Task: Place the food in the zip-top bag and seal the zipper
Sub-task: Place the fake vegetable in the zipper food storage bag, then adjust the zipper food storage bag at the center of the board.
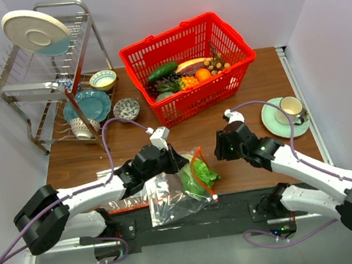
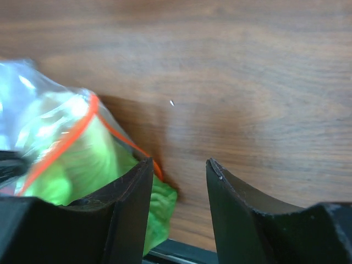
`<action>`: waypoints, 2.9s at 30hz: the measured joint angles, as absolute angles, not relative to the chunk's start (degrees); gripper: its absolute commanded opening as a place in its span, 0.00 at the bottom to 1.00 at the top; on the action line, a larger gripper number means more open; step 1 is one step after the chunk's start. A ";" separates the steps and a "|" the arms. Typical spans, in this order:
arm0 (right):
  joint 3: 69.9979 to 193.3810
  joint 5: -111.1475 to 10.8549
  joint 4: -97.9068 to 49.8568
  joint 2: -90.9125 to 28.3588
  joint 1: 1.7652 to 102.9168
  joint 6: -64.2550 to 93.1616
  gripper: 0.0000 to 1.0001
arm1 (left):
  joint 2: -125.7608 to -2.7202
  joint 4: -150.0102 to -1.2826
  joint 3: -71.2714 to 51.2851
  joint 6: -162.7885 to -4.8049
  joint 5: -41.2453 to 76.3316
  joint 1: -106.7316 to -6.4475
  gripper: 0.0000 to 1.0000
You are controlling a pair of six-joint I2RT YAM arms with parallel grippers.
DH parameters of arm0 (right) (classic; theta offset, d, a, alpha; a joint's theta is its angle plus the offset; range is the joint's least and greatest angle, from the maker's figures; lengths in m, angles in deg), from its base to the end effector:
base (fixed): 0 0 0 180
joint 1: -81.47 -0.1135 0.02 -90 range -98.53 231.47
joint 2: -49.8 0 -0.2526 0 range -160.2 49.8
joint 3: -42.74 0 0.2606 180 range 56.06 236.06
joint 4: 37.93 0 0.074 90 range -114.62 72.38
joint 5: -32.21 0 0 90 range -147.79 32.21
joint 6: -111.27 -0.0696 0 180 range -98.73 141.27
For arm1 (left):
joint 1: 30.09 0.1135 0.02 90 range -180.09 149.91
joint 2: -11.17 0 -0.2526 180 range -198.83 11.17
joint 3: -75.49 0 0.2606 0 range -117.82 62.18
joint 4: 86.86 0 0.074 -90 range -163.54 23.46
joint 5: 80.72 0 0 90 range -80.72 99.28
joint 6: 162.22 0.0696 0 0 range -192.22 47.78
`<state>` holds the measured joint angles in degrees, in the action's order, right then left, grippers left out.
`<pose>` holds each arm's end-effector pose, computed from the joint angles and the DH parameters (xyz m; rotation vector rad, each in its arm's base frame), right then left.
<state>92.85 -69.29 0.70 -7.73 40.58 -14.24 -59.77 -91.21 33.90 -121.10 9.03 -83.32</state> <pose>0.1916 0.1476 0.1906 -0.0152 2.3919 0.4073 0.1767 -0.2360 0.1638 0.0803 2.1946 -1.0851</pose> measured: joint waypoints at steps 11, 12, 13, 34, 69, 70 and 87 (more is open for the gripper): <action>87.61 -55.37 -13.11 -17.83 41.68 -12.23 0.58 | -59.77 -91.48 34.04 -120.64 9.05 -83.32 0.00; 87.34 -54.50 -14.12 -18.03 41.70 -11.99 0.58 | -59.77 -91.50 34.14 -120.64 9.07 -83.32 0.00; 87.12 -53.34 -15.50 -18.47 41.72 -11.48 0.58 | -59.77 -91.67 34.41 -120.64 9.05 -83.32 0.00; 83.80 -46.48 -32.08 -27.89 39.75 -9.08 0.32 | -63.77 -97.55 35.37 -120.66 11.37 -82.97 0.00; 97.53 -52.29 -4.59 -8.91 38.70 -8.64 0.00 | -54.77 -77.12 23.04 -114.41 9.12 -82.97 0.62; 97.53 -52.29 -4.48 -8.91 38.70 -8.71 0.00 | -54.57 -76.53 23.04 -114.39 8.83 -82.97 0.62; 99.23 -52.25 -2.45 -10.25 38.70 -9.71 0.00 | -53.45 -60.48 19.46 -111.68 -3.27 -90.05 0.49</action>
